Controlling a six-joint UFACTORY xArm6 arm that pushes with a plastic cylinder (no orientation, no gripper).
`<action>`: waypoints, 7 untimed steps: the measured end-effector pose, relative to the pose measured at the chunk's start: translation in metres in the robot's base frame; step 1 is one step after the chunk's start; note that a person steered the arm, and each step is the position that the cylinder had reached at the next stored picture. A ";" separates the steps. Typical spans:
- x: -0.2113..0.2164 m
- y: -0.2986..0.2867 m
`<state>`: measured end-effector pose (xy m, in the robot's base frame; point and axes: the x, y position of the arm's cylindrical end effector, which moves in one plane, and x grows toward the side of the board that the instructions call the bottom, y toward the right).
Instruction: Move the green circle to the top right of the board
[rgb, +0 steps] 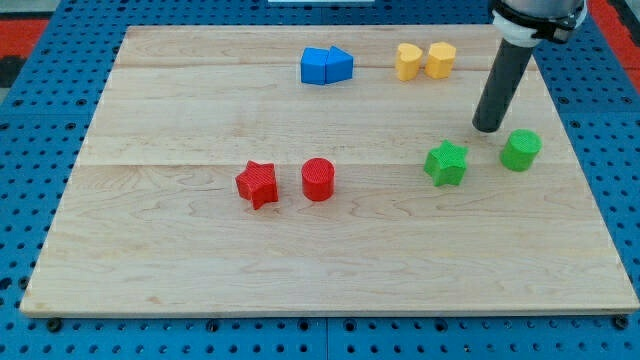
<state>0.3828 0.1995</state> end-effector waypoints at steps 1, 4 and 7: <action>0.003 0.005; 0.091 0.075; 0.031 0.019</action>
<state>0.4138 0.2184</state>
